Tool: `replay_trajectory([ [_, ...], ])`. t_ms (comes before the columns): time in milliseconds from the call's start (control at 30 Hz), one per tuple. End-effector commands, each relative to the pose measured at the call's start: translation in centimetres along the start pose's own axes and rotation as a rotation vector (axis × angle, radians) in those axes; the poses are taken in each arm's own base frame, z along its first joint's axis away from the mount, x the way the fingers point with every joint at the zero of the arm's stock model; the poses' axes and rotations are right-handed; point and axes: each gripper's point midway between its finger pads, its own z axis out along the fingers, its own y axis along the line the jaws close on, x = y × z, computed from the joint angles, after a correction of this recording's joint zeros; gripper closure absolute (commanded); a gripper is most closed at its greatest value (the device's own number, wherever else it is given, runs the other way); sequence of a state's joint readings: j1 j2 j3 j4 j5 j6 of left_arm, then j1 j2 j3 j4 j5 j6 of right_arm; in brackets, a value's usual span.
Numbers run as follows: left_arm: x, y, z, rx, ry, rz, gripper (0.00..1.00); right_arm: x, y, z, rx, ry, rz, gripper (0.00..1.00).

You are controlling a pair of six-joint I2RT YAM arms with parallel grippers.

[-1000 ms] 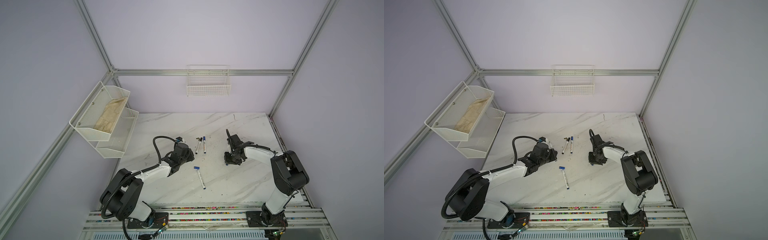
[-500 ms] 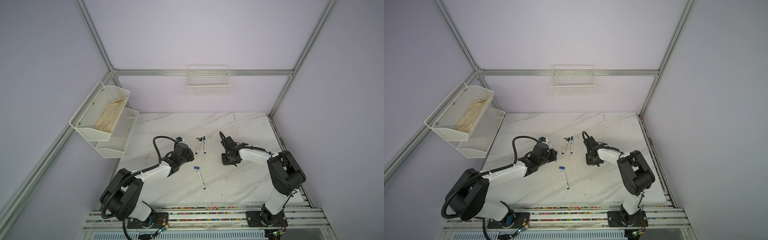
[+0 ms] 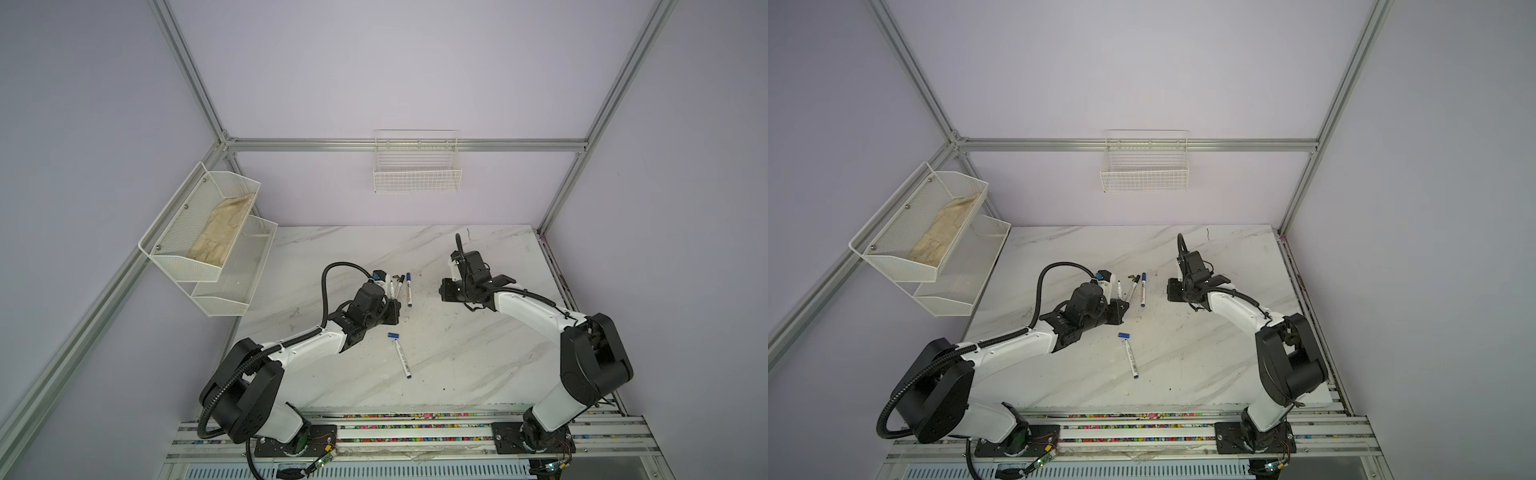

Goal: Insert the pens into the pen caps
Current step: 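Lift the blue cap and carry it toward the marker in the left gripper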

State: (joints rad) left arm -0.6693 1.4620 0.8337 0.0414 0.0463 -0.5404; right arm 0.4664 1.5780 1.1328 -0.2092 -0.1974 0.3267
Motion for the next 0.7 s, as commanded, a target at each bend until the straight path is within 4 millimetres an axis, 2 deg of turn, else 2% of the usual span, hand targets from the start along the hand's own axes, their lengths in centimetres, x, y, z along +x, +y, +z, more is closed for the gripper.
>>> replay_trajectory([
  [0, -4.5, -6.8, -1.7, 0.192, -0.115, 0.185, 1.0, -4.7, 5.6, -3.4, -0.243, -0.176, -0.067, 1.0],
  [100, -4.0, -8.9, -1.8, 0.245, -0.144, 0.255, 1.0, -5.4, 8.1, -5.3, -0.373, -0.217, -0.095, 1.0],
  [200, -3.7, -10.3, -1.9, 0.267, -0.166, 0.303, 1.0, -5.6, 9.7, -6.6, -0.472, -0.238, -0.09, 1.0],
  [433, -4.4, -10.5, -2.0, 0.263, -0.219, 0.256, 1.0, -3.5, 10.0, -6.3, -0.503, -0.132, -0.12, 1.0],
  [667, -4.7, -10.4, -2.1, 0.263, -0.241, 0.229, 1.0, -2.5, 10.7, -8.1, -0.549, -0.118, -0.147, 1.0],
])
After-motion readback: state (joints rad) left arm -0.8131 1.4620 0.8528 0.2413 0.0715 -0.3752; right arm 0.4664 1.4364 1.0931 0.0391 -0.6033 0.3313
